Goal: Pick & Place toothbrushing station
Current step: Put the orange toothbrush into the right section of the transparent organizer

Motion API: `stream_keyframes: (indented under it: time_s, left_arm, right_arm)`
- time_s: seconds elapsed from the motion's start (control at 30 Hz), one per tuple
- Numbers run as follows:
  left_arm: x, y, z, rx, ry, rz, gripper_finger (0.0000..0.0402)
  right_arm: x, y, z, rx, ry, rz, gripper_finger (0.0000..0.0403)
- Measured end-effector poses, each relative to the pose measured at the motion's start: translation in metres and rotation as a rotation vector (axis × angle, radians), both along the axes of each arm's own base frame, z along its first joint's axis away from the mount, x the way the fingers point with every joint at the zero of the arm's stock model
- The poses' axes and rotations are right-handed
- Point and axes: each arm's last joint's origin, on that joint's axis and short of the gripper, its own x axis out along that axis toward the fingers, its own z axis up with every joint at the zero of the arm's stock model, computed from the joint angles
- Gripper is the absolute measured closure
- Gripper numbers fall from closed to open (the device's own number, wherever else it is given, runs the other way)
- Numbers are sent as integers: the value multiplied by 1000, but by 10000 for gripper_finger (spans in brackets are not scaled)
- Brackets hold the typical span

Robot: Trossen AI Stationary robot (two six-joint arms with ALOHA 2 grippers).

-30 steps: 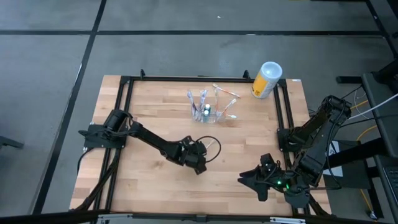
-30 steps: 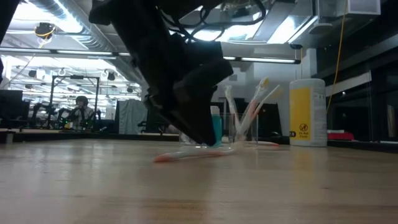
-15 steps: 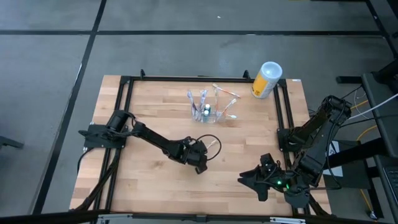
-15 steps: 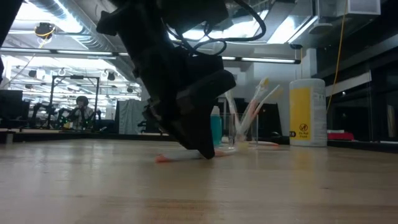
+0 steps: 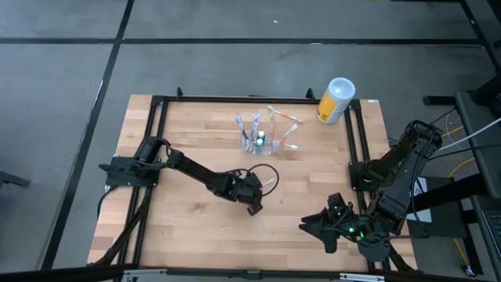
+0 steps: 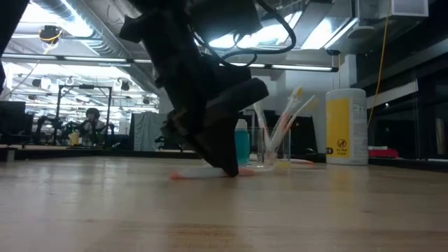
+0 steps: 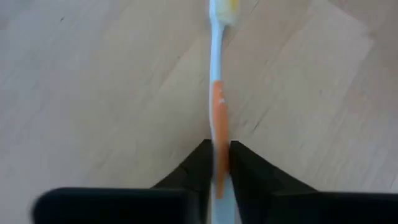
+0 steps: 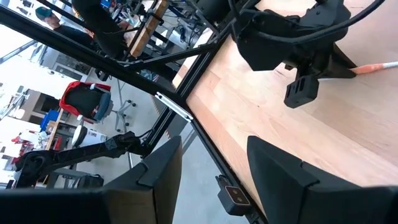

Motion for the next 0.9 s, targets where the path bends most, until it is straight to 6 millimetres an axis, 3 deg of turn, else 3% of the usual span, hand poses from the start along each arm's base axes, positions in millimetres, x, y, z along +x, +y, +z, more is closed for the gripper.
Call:
stream_keyframes:
  time_s: [0.1,0.33,0.57,0.9]
  left_arm:
    - [1,2,0,-2,-5,1,385]
    - [5,2,0,-8,-48,-8,386]
    - [8,5,19,-69,-144,8,388]
    - [1,18,110,-76,-468,86,389]
  right_arm:
    - [0,0,0,2,-6,-5,218]
    - [3,-1,3,-6,-46,-49,218]
    - [12,-5,7,-19,-71,-50,218]
    - [22,-13,11,-51,-82,-57,218]
